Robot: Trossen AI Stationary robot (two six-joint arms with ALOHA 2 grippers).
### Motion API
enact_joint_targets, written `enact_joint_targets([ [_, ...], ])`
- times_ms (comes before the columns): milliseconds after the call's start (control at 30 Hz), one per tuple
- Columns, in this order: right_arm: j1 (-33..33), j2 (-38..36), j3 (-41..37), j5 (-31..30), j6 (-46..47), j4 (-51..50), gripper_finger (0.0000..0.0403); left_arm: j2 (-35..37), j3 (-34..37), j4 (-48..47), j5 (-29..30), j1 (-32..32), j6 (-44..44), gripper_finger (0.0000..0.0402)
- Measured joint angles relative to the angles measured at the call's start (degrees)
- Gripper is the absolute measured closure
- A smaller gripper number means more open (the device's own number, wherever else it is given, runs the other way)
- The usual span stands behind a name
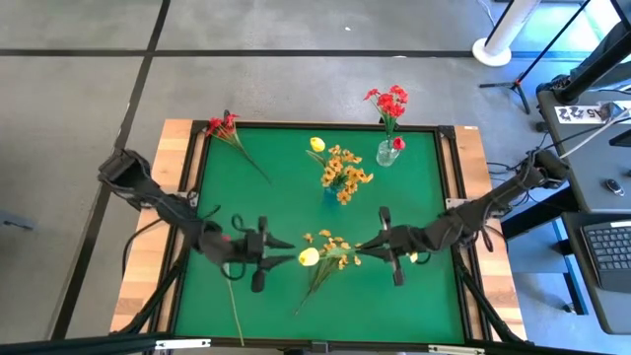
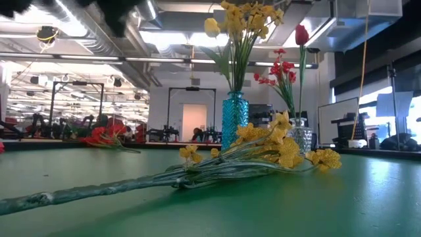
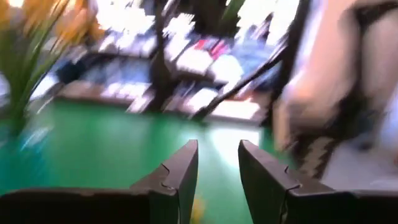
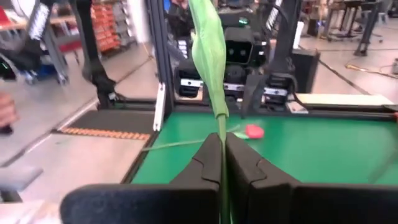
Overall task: Sort flowers into vase by color
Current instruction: Put the yellow flower into the blue crystal vase
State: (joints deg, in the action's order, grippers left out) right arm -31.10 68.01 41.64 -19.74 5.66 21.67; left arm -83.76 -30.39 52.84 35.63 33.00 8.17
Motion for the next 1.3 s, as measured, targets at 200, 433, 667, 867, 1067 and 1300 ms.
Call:
enact_joint_targets([
  [200, 3.56, 2.11, -0.60, 1.41, -0.01, 4.79, 0.0400, -4.76, -1.67, 21.03, -13.55, -7.70, -9.14, 0.0289],
  [433, 5.76, 6.46, -0.62, 3.53, 0.25, 11.75, 0.0400, -8.03, -9.78, 11.23, -18.71, -12.66, -8.60, 0.0289],
  [667, 6.11, 6.88, -0.60, 3.93, 1.59, 12.21, 0.0400, -9.80, -15.83, 5.65, -18.37, -12.97, -11.37, 0.0289],
  [867, 6.02, 6.88, -0.60, 4.36, 1.69, 12.23, 0.0400, -9.80, -17.33, 6.05, -19.88, -12.97, -11.70, 0.0289],
  [1067, 6.02, 6.88, -0.60, 4.36, 1.76, 11.52, 0.0400, -9.78, -17.73, 6.47, -19.62, -12.97, -11.70, 0.0289],
  [1300, 6.02, 6.88, -0.60, 4.34, 1.76, 11.17, 0.0400, -9.78, -17.73, 7.24, -15.96, -12.97, -11.79, 0.0300],
])
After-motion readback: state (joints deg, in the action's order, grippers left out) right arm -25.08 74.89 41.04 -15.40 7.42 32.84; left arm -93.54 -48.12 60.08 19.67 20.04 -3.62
